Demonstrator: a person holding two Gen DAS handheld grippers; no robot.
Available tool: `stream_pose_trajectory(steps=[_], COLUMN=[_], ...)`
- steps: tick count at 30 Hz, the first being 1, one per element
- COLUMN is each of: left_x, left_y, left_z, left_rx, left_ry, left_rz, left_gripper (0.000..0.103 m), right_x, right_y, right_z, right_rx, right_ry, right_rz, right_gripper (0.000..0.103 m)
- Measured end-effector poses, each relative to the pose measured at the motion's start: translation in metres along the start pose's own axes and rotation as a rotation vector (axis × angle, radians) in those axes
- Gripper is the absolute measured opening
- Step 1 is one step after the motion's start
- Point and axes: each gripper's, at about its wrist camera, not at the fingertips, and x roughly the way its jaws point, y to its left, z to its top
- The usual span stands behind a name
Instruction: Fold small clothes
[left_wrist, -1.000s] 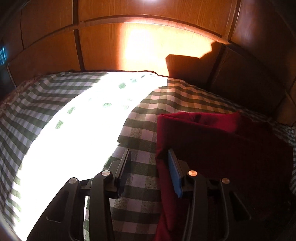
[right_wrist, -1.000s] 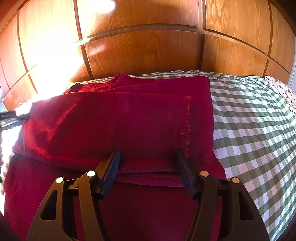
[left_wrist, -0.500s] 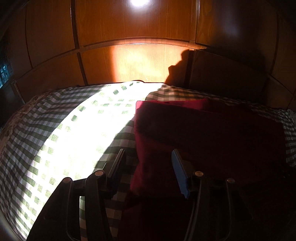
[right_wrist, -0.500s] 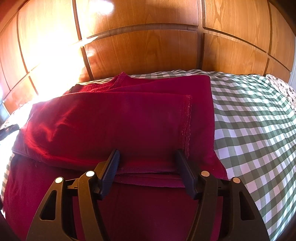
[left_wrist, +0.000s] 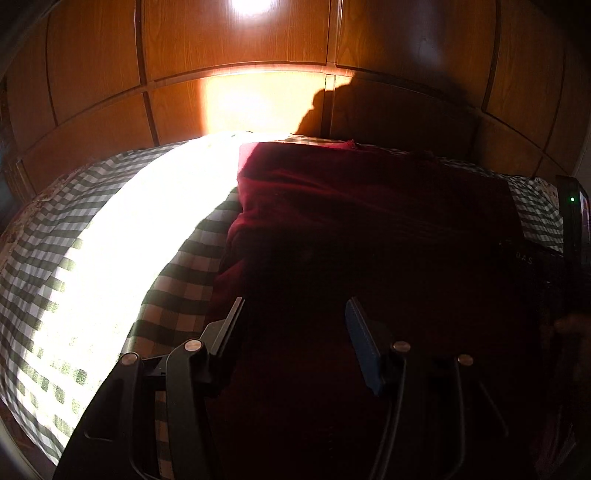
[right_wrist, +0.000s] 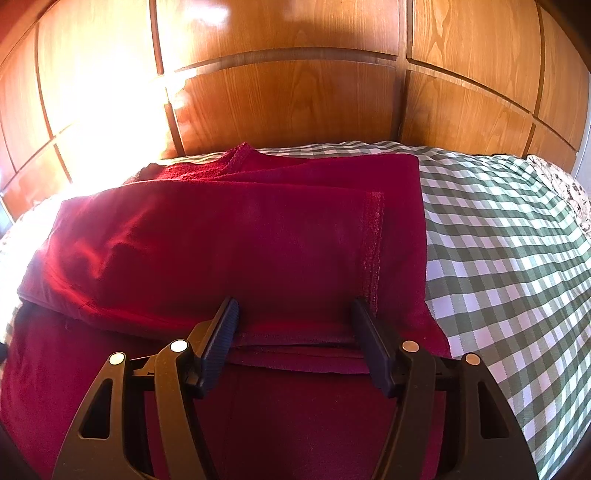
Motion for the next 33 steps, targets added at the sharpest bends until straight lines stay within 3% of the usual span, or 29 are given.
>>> stream_pose_trajectory(steps=[4, 5, 6, 7, 18, 21, 25, 27, 33], left_x=[0.000, -0.002, -0.004, -0.007, -0.026, -0.033, -0.047, -0.055, -0.081], left_y=[0.011, 0.012, 0.013, 0.014, 0.037, 0.053, 0.077, 0.085, 0.095], left_z=[-0.010, -0.013, -0.016, -0.019, -0.053, -0.066, -0.085, -0.099, -0.134], left_rx=[0.012, 0.015, 0.018, 0.021, 0.014, 0.000, -0.013, -0.015, 0.028], left_ry=[0.010, 0.011, 0.010, 0.008, 0.044, 0.067, 0.103, 0.127, 0.183], left_rz=[-0.003, -0.005, -0.003, -0.001, -0.006, -0.020, -0.085, -0.140, -0.259], left_gripper=[0.054, 0.054, 0.054, 0.054, 0.054, 0.060, 0.058, 0.052, 0.048], right_x=[-0.003, -0.005, -0.007, -0.011, -0.058, -0.074, -0.097, -0.111, -0.154], right_y=[0.004, 0.005, 0.004, 0.000, -0.025, -0.038, -0.053, -0.059, -0.066], right_z=[0.002, 0.002, 0.002, 0.001, -0.035, -0.054, -0.084, -0.105, -0.162], right_rx=[-0.017, -0.018, -0.002, 0.025, 0.067, 0.051, 0.041, 0.049, 0.078], right_ry=[0.006, 0.006, 0.009, 0.010, 0.068, 0.107, 0.166, 0.199, 0.288], right_rz=[-0.034, -0.060, -0.099, -0.083, -0.002, 0.002, 0.039, 0.067, 0.144], right_gripper=[0.066, 0.082, 0.091, 0.094, 0.094, 0.094, 0.094, 0.092, 0.076])
